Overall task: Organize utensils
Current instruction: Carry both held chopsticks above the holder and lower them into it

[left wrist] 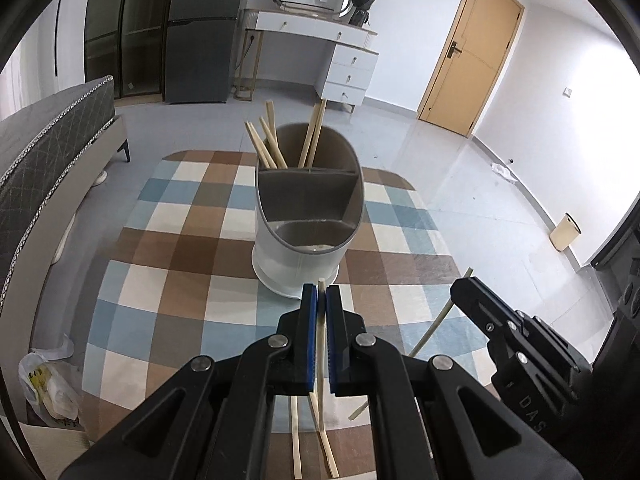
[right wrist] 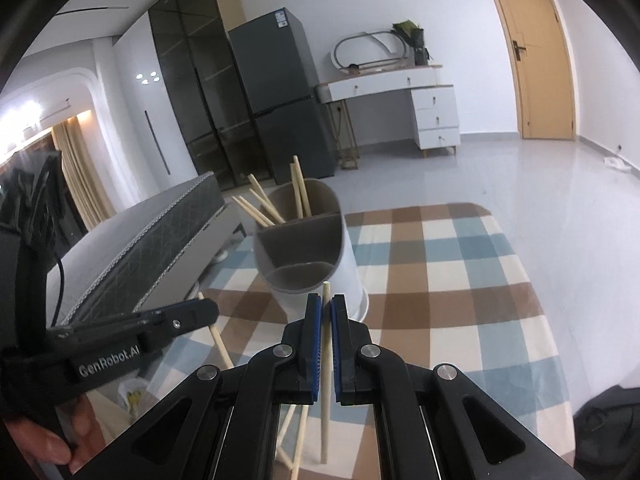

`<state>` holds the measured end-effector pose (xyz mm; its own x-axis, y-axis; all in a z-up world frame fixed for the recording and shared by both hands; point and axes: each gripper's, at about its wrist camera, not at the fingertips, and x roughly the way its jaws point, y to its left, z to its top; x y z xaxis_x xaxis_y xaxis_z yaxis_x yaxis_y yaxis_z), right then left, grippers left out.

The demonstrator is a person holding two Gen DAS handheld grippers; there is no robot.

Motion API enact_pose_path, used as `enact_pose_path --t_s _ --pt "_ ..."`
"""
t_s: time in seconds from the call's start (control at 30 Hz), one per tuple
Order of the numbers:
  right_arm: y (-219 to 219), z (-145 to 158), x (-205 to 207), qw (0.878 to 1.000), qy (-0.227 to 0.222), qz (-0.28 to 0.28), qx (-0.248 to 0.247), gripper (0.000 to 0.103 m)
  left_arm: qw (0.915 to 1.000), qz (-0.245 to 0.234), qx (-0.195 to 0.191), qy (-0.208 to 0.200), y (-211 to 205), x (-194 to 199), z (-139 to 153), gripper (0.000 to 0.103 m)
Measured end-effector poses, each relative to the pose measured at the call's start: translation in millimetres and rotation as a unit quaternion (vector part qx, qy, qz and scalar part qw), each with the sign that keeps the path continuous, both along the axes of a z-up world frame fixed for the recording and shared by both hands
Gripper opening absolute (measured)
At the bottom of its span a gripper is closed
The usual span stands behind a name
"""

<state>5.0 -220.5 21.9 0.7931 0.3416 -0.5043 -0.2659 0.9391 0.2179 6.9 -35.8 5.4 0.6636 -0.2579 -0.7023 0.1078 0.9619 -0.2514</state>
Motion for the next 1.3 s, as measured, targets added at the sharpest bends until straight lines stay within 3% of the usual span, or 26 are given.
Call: enact_pose_path --t_s 0.47,0.7,1.03,1.3 --pt "2 38 -13 0.999 -0.049 -0.002 -0.011 0.004 0.9989 -0.024 -0.029 -0.030 5 -3 46 0.000" --pt "5 76 -6 0.996 -0.083 0.006 -0.015 0.004 0.9974 -0.022 -0.051 -0.046 12 12 77 0.000" --pt "15 145 38 0.989 -0.135 0.035 -0.038 0.004 0.9918 -0.012 -0.076 -0.102 30 60 129 0.000" --pt "34 160 93 0.983 -0.160 0.066 -0.059 0.004 0.9887 0.004 -0.083 -0.124 44 108 128 0.000"
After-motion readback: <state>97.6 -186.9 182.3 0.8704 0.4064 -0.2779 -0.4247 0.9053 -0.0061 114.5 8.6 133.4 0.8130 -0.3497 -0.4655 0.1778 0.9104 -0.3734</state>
